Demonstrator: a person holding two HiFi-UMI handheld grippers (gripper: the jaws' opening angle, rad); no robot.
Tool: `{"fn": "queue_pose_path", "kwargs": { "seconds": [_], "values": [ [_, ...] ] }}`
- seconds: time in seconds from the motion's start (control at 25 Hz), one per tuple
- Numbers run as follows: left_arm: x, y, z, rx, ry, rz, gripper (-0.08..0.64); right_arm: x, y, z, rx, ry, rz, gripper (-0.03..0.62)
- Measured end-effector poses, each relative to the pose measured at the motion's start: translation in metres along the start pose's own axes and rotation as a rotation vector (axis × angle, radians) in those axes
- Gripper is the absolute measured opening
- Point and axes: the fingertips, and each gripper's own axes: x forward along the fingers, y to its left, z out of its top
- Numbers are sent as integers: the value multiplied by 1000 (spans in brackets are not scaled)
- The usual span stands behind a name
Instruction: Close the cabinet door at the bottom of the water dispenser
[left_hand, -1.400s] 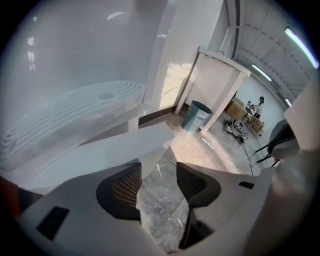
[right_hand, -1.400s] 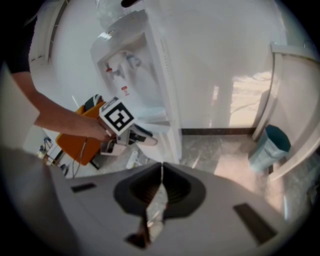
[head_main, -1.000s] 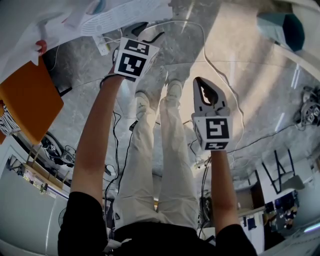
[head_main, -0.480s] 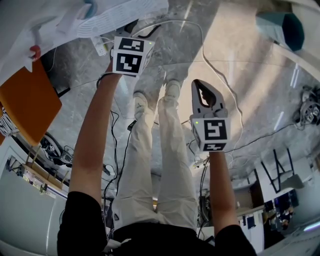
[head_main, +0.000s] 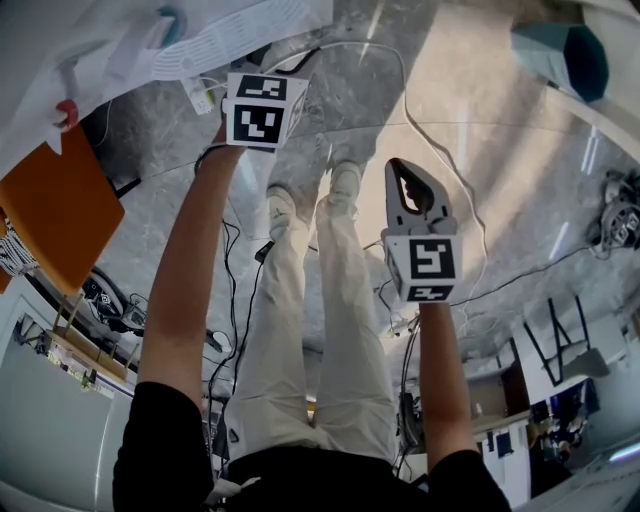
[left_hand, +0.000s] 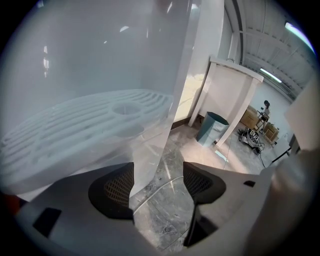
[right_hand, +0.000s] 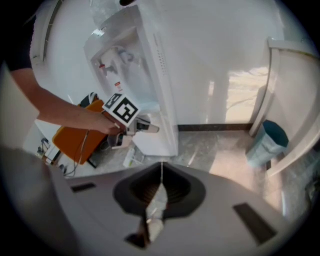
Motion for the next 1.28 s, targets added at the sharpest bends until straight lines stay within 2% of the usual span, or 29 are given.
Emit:
{"fn": "queue_pose_path", "kwargs": {
  "seconds": [0.28,0.48,0.68,0.8,0.92,1.08,1.28],
  "values": [
    [-3,-2,-7,41,47,-18,305,0,5,1,-6,-2,2,35],
    [-12,-6,-7,22,54,-29,304,-3,6,1,-9,-4,-3,35],
    [-28,-23,-24,2,92,-84,294,-9,14,8,-16,-14,-6,35],
    [-39,-31,-31,11,99,-88,167,-11,15,11,-23,-19,-11,35],
    [-52,-36,-30,18,87,-98,114,-13,17,17,-28,-30,-17,35],
    [-82,-41,-24,-17,61,-101,35,-23,28,29,-32,-47,-19,35],
    [-121,-54,-5,-11,26,-136,12,-40,40,48,23,-53,9,35]
  ]
}}
